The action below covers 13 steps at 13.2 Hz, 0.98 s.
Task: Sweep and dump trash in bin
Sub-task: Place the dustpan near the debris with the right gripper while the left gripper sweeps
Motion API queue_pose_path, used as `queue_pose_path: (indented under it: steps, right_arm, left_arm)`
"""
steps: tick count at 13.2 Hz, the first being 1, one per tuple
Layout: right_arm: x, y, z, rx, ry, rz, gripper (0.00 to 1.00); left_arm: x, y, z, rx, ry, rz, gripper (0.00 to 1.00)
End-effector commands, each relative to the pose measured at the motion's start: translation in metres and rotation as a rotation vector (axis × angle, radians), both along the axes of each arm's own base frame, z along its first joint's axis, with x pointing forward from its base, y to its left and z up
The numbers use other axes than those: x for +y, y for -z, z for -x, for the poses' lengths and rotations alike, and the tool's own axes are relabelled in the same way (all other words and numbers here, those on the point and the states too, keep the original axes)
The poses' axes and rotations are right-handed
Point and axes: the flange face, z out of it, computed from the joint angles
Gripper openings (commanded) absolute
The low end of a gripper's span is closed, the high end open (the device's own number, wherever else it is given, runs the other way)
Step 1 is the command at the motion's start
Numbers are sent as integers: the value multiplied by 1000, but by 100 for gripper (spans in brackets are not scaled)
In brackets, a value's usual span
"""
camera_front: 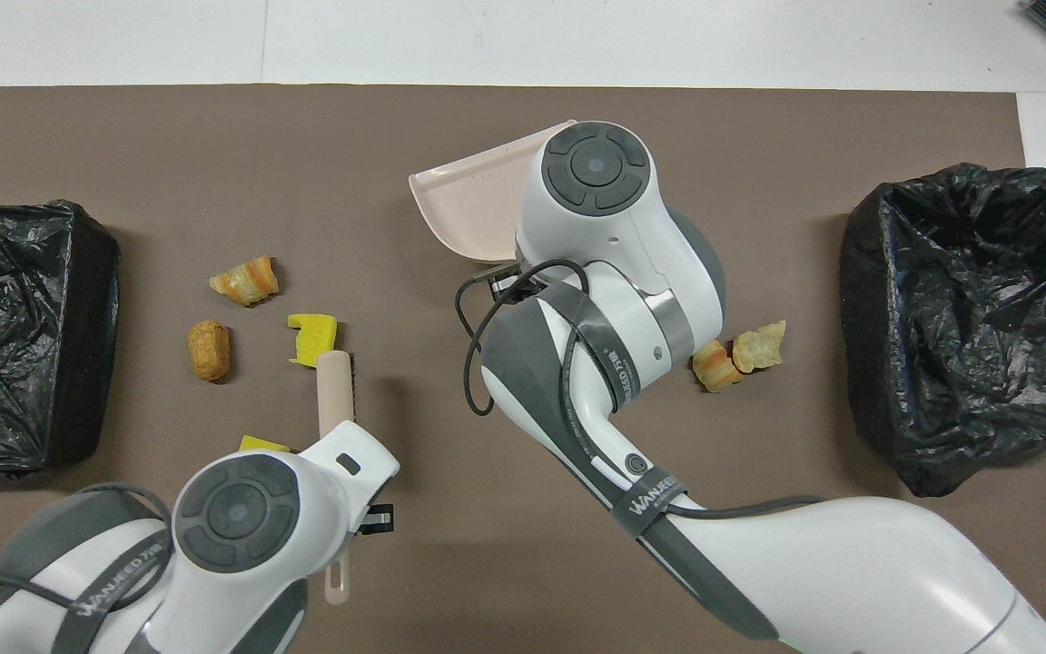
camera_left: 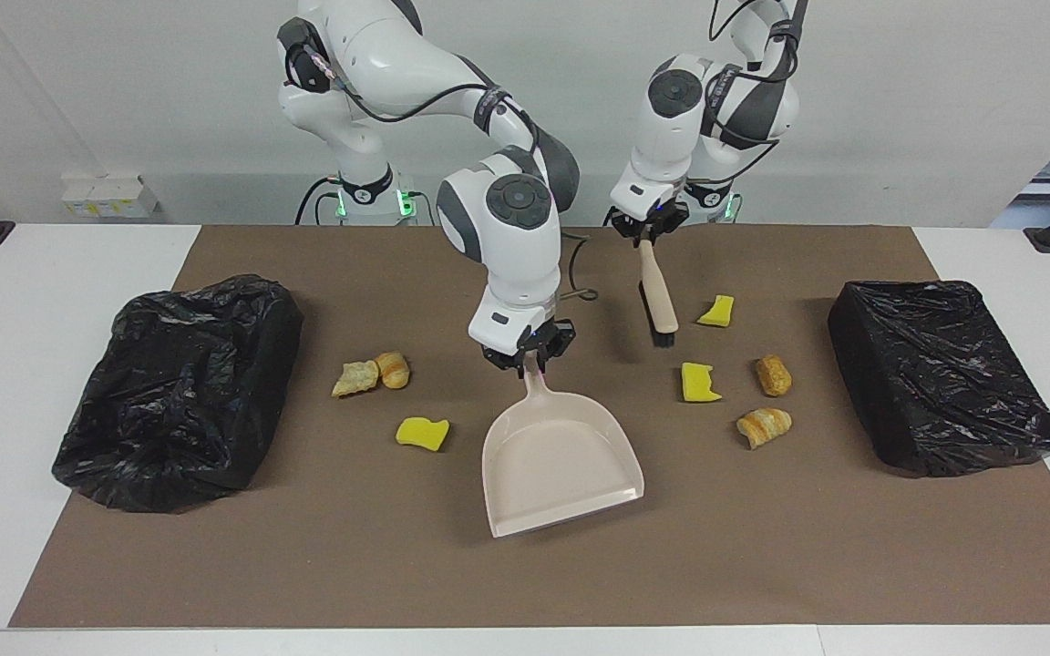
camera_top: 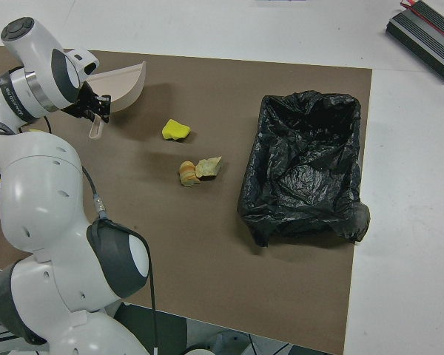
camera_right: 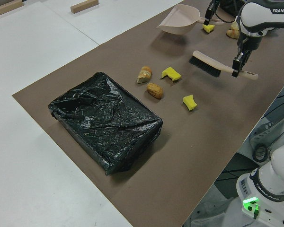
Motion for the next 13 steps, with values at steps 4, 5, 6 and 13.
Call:
queue_pose_path:
  steps: [4,5,6,13]
  right_arm:
    - [-15,2,38,92,-606,30,0]
    - [-15,4,43,97,-710,37,0]
    - [-18,7,47,107,-780,50,0]
    - [-24,28,87,177,-1120,99,0]
  left_arm:
    - [110,-2,-85,-57,-75,-30,0]
    - [126,-3,-100,-63,-83,-25,0]
    - [146,-4,-113,-74,-83,-14,0]
    - [226,39,-142,-57,85,-30,0]
